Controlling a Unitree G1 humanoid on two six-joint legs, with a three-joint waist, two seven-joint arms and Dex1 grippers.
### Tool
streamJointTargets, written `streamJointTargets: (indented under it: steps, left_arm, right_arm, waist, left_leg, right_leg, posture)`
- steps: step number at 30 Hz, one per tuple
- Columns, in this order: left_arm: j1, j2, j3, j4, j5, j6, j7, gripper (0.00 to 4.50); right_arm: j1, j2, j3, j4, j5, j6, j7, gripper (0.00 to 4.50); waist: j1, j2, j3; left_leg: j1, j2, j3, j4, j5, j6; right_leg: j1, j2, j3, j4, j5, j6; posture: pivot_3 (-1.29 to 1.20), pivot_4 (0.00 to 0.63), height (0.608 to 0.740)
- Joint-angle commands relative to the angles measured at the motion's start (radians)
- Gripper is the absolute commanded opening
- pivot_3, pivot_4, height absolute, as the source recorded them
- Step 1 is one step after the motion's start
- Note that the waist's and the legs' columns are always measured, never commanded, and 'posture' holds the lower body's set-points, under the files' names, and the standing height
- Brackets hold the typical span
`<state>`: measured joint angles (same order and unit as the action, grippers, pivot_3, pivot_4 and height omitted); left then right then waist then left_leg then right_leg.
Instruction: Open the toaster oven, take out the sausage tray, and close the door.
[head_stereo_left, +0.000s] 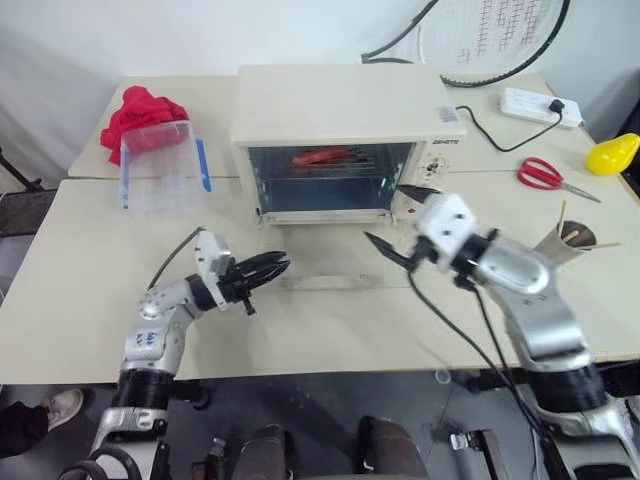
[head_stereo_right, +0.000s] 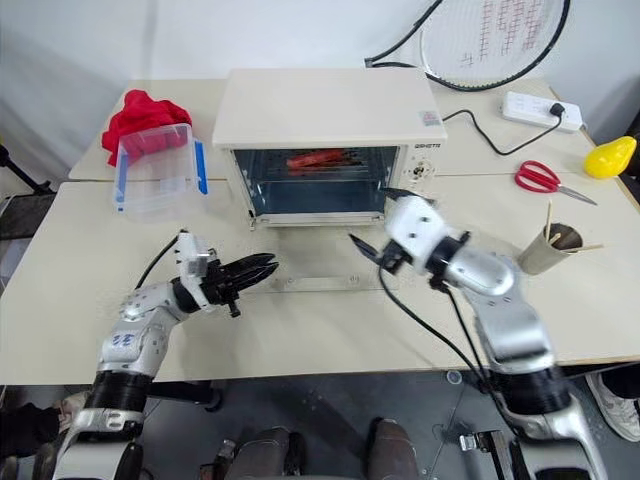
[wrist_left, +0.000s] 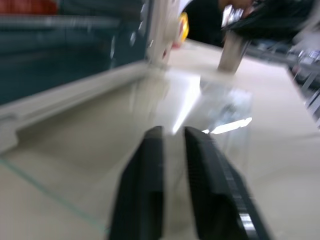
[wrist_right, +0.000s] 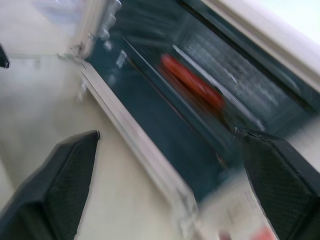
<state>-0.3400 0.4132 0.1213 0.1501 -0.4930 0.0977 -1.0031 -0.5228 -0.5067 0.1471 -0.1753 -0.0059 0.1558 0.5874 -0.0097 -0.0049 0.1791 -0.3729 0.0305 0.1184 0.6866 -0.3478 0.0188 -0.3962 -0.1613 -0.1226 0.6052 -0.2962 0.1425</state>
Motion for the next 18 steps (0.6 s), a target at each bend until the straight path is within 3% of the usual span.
streamJointTargets:
  steps: [1, 4, 9, 18]
  left_arm:
    - [0.065, 0.036, 0.069, -0.153, -0.070, 0.044, 0.027, 2.15]
    - [0.135, 0.058, 0.099, -0.247, -0.090, 0.081, 0.059, 3.08]
    - [0.270, 0.055, 0.198, -0.411, -0.138, 0.115, 0.174, 4.48]
    - [0.294, 0.045, 0.186, -0.452, -0.153, 0.107, 0.198, 4.48]
  right_arm:
    - [-0.068, 0.046, 0.068, 0.086, -0.123, -0.098, -0.075, 4.50]
    - [-0.129, 0.082, 0.121, 0.180, -0.223, -0.169, -0.141, 4.50]
    - [-0.379, 0.191, 0.256, 0.539, -0.485, -0.255, -0.372, 4.50]
    - [-0.580, 0.292, 0.308, 0.936, -0.574, -0.316, -0.501, 4.50]
  waist:
    - [-0.007, 0.000, 0.000]
    - [-0.010, 0.000, 0.000]
    - [-0.034, 0.000, 0.000]
    - [-0.046, 0.000, 0.000]
  left_leg:
    - [0.000, 0.000, 0.000, 0.000, 0.000, 0.000]
    - [0.000, 0.000, -0.001, 0.000, 0.000, 0.000]
    - [0.001, 0.000, -0.005, -0.001, 0.000, 0.000]
    - [0.000, 0.000, -0.012, -0.003, 0.000, -0.001]
  right_leg:
    - [0.000, 0.000, 0.000, 0.000, 0.000, 0.000]
    - [0.000, -0.001, -0.001, 0.001, 0.000, 0.000]
    - [-0.001, -0.002, 0.000, 0.001, 0.000, 0.000]
    - [-0.001, -0.003, -0.004, 0.006, -0.001, -0.002]
  posture:
    - [0.00, 0.150, 0.740]
    - [0.00, 0.150, 0.740]
    - [0.00, 0.150, 0.740]
    - [0.00, 0.150, 0.740]
